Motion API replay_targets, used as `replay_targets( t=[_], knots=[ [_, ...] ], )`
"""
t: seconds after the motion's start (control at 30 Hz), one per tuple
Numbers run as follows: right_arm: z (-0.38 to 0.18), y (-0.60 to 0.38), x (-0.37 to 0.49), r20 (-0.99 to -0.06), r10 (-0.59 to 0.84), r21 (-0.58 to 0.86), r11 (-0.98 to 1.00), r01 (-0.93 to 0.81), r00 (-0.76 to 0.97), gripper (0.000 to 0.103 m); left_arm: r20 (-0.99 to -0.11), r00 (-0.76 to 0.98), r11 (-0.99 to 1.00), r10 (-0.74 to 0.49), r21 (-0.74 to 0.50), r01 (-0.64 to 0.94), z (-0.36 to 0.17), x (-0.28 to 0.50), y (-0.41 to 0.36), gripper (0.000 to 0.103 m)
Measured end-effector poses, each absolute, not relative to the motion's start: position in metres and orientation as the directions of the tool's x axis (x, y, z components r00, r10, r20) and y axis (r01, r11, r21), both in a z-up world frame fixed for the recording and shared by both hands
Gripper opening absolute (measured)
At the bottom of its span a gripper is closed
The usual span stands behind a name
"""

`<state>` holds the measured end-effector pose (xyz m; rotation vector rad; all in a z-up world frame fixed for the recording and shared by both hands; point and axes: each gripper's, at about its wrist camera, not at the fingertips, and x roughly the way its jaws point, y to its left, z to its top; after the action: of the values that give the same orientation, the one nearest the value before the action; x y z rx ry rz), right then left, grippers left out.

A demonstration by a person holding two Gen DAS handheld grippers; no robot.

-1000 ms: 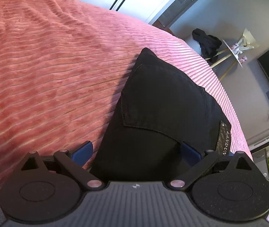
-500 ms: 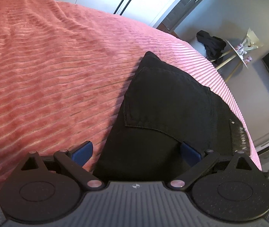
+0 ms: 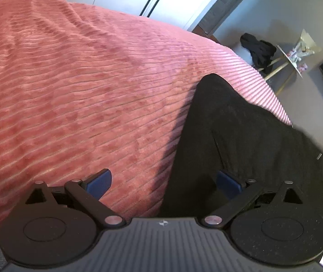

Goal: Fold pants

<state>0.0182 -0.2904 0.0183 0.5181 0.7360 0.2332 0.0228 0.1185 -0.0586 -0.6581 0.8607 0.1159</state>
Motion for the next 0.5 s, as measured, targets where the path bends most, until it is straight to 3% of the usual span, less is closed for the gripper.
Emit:
replay_targets(
  t=[0.13, 0.17, 0.37, 0.4, 0.5],
  knots=[
    [-0.03, -0.294, 0.033, -0.76, 0.339, 0.473, 0.873, 0.115, 0.554, 0.053, -0.749, 0.641, 0.812, -0.167, -0.473, -0.342, -0.06, 0.027, 0.114, 0.099],
    [-0.039, -0.295, 0.035, -0.771, 0.356, 0.49, 0.861, 0.135, 0.529, 0.061, -0.754, 0.635, 0.817, -0.168, -0.467, -0.338, -0.06, 0.028, 0.113, 0.099],
    [-0.058, -0.305, 0.041, -0.717, 0.456, 0.614, 0.772, 0.167, 0.527, 0.081, -0.762, 0.624, 0.826, -0.174, -0.458, -0.329, -0.061, 0.03, 0.111, 0.099],
    [-0.061, -0.303, 0.042, -0.712, 0.459, 0.621, 0.765, 0.172, 0.531, 0.08, -0.764, 0.621, 0.829, -0.172, -0.453, -0.327, -0.061, 0.03, 0.11, 0.099],
    [-0.055, -0.294, 0.038, -0.694, 0.449, 0.619, 0.771, 0.149, 0.563, 0.044, -0.772, 0.613, 0.839, -0.167, -0.438, -0.322, -0.061, 0.031, 0.106, 0.099]
  ],
)
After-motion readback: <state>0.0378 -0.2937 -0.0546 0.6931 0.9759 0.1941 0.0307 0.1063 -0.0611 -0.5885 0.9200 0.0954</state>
